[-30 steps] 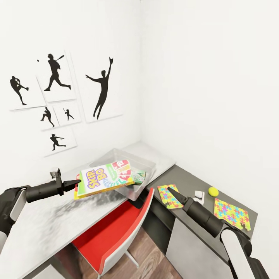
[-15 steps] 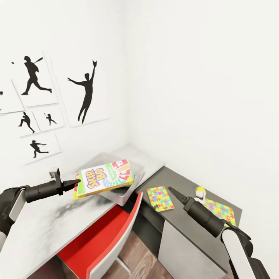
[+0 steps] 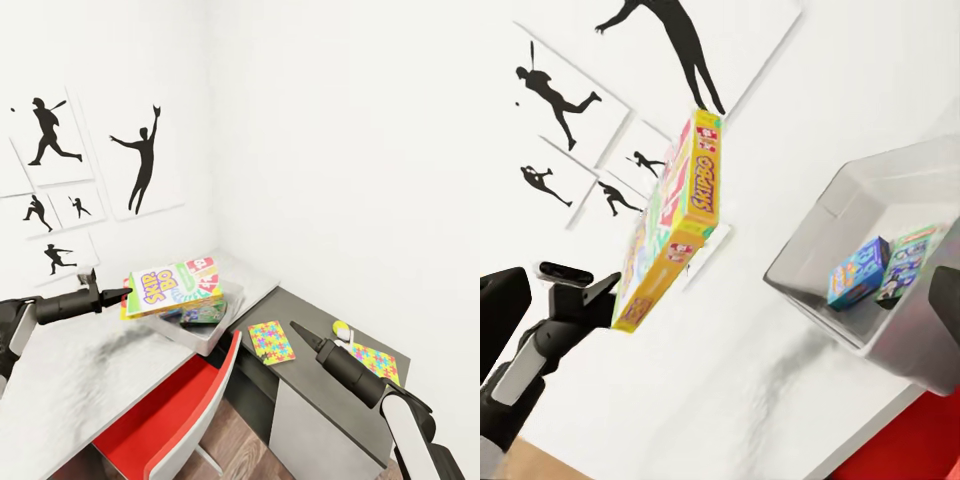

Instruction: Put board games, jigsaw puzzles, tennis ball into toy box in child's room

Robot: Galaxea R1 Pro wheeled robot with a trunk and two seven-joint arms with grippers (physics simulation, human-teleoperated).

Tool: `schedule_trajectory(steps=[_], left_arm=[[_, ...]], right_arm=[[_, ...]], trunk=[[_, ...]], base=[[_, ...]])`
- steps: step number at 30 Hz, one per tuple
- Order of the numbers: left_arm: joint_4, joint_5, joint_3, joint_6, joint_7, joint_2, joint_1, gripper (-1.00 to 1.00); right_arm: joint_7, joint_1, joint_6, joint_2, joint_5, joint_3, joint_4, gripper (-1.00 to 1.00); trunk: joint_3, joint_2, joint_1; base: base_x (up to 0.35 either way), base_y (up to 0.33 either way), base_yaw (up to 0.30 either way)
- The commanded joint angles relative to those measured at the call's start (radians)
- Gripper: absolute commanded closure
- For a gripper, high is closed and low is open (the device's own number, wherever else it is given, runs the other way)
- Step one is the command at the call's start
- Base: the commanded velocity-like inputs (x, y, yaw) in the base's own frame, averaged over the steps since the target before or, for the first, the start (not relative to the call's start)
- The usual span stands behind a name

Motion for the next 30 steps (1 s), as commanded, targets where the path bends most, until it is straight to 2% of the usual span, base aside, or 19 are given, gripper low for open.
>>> schedule_trajectory(steps=[1,4,5,7,10,13,17,20,22,24,28,30], left_arm=[[0.000,-0.016,-0.001,0.009,-0.002,0.000,-0.020,1.00],[0.000,-0.158,-0.003,0.014,-0.003,-0.007,-0.117,1.00],[0.000,-0.183,-0.006,0.015,-0.002,-0.010,-0.133,1.00],[0.005,-0.268,-0.020,0.014,-0.001,-0.031,-0.189,1.00],[0.010,-0.365,-0.068,0.008,0.002,-0.070,-0.243,1.00],[0.011,-0.423,-0.118,0.002,0.003,-0.095,-0.258,1.00],[0.012,-0.465,-0.163,-0.045,0.004,-0.120,-0.277,1.00],[0.012,-0.538,-0.202,-0.087,0.005,-0.134,-0.296,1.00],[0.012,-0.583,-0.210,-0.095,0.006,-0.140,-0.300,1.00],[0.012,-0.613,-0.214,-0.116,0.007,-0.144,-0.303,1.00],[0.018,-0.636,-0.217,-0.144,0.007,-0.145,-0.333,1.00],[0.025,-0.674,-0.217,-0.151,0.009,-0.145,-0.345,1.00]], right_arm=[[0.000,-0.001,0.007,0.000,-0.005,-0.001,0.000,-1.00],[-0.001,-0.001,0.007,0.000,-0.004,-0.001,0.000,-1.00],[-0.001,-0.001,0.007,0.000,-0.004,-0.001,0.000,-1.00],[-0.001,-0.001,0.007,0.000,-0.004,-0.001,0.001,-1.00],[-0.001,-0.001,0.007,0.000,-0.003,-0.002,0.001,-1.00],[-0.001,-0.001,0.007,0.000,-0.003,-0.002,0.001,-1.00],[-0.001,-0.001,0.007,0.000,-0.003,-0.002,0.001,-1.00],[-0.001,-0.001,0.007,-0.001,-0.003,-0.002,0.001,-1.00],[-0.001,-0.001,0.007,-0.007,-0.003,-0.002,0.001,-1.00],[-0.001,-0.001,0.006,-0.014,-0.003,-0.001,0.001,-1.00],[-0.001,-0.001,0.005,-0.017,-0.003,-0.001,0.001,-1.00],[-0.001,-0.001,0.005,-0.017,-0.003,-0.001,0.001,-1.00]], trunk=[[-0.002,-0.002,0.001],[-0.002,-0.002,0.001],[-0.002,-0.002,0.001],[-0.002,-0.002,0.001],[-0.002,-0.002,0.001],[-0.002,-0.002,0.001],[-0.002,-0.002,0.001],[-0.002,-0.002,0.001],[-0.002,-0.002,0.001],[-0.002,-0.002,0.001],[-0.002,-0.002,0.001],[-0.002,-0.002,0.001]], base=[[0.000,0.000,-0.013],[0.000,0.000,-0.006],[0.000,0.000,-0.003],[0.000,0.000,-0.001],[0.000,0.000,0.000],[0.000,0.000,0.000],[0.000,0.000,0.000],[0.000,0.000,0.000],[0.000,0.000,0.000],[0.000,0.000,0.000],[0.000,0.000,0.000],[0.000,0.000,0.000]])
